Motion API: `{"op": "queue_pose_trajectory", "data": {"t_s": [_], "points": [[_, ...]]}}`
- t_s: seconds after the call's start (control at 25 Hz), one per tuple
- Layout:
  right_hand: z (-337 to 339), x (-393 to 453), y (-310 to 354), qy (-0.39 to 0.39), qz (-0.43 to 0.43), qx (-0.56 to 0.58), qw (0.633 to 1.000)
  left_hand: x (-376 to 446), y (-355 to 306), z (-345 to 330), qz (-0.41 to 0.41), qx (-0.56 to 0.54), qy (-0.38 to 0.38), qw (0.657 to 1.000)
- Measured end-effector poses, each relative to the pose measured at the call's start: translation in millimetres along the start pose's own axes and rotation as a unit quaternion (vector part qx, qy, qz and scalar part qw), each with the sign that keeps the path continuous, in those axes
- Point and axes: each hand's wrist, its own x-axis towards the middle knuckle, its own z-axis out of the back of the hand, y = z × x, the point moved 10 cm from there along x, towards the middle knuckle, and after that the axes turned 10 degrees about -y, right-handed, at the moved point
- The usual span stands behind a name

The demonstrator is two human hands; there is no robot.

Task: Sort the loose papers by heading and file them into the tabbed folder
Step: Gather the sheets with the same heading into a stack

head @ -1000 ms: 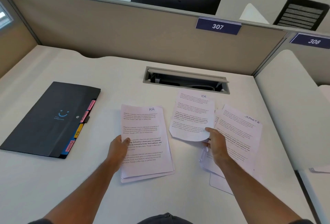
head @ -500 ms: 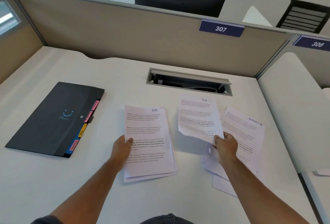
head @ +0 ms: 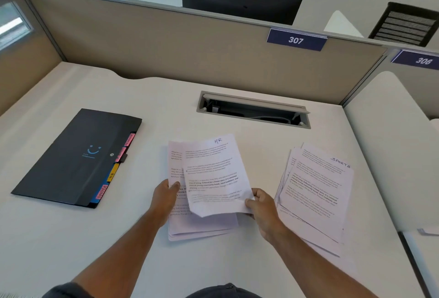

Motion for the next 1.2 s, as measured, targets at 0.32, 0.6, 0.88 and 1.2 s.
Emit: {"op": "queue_pose_trajectory", "data": {"t_s": [0.32, 0.6, 0.88, 1.2], "points": [[-26.1, -24.6, -10.4, 0.048, 0.041, -0.112, 0.992, 1.1, 3.2, -2.8, 0.017, -0.031, 0.003, 0.999], [-44.9, -36.7, -5.4, 0.101, 0.072, -0.174, 0.977, 4.4, 2.9, -1.6, -0.005, -0.021, -0.004, 1.000], [-35.8, -37.8, -6.2, 0.096, 0.104, -0.232, 0.962, 5.1, 3.2, -1.5, -0.010, -0.001, -0.005, 1.000], [-14.3, -25.6, 13.0, 0.000, 0.130, -0.198, 0.971, -13.1, -23.6, -10.0, -0.033, -0.036, 0.035, 0.998]]}}
